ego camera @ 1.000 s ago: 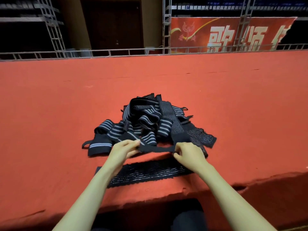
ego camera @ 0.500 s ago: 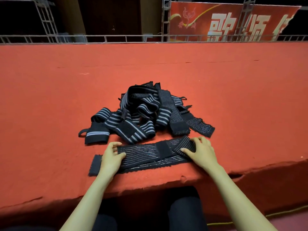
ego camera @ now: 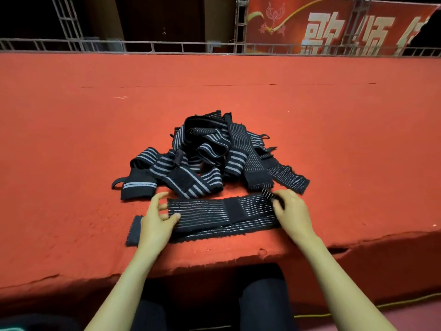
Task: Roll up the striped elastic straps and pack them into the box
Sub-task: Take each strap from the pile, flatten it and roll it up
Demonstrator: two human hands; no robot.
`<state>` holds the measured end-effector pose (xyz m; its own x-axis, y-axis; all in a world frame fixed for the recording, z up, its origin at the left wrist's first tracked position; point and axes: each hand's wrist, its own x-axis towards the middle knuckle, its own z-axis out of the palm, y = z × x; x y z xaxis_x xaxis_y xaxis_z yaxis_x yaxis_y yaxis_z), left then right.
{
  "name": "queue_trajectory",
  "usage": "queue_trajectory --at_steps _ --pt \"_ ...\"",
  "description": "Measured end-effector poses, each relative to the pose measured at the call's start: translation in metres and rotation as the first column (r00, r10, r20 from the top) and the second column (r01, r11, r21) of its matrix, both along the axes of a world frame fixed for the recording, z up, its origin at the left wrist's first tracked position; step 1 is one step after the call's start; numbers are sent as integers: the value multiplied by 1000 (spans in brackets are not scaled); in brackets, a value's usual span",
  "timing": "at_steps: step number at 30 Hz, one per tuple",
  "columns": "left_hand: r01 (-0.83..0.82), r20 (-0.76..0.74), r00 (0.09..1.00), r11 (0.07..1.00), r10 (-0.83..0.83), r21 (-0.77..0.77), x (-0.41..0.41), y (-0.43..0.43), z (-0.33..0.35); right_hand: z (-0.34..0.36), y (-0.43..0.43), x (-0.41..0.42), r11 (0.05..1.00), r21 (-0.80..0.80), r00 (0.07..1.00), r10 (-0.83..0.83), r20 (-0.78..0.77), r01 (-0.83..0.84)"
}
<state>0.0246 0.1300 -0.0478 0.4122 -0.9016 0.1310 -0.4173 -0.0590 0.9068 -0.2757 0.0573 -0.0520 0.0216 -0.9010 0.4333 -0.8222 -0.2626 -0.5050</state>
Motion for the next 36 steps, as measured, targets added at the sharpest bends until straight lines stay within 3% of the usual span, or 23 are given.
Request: queue_trajectory --at_steps 3,6,10,15,19,31,36 --pt "-64 -274 961 995 42 -72 13 -1 10 17 -7 -12 994 -44 979 -87 184 97" --pt "-115 -329 941 989 79 -90 27 5 17 21 -11 -22 992 34 978 -125 169 121" --pt "-120 -237 965 993 113 -12 48 13 10 11 -6 -25 982 131 969 -162 187 139" --pt "-117 63 992 988 111 98 56 23 1 0 4 -19 958 250 974 -176 140 137" --pt "-146 185 975 982 123 118 56 25 -2 -5 6 -20 948 276 975 -192 109 155" --pt "-222 249 948 972 197 78 51 26 -12 -16 2 -14 932 257 966 -252 -55 257" --pt "-257 292 929 964 226 72 47 26 -16 -14 -1 -16 903 322 957 -288 -40 285"
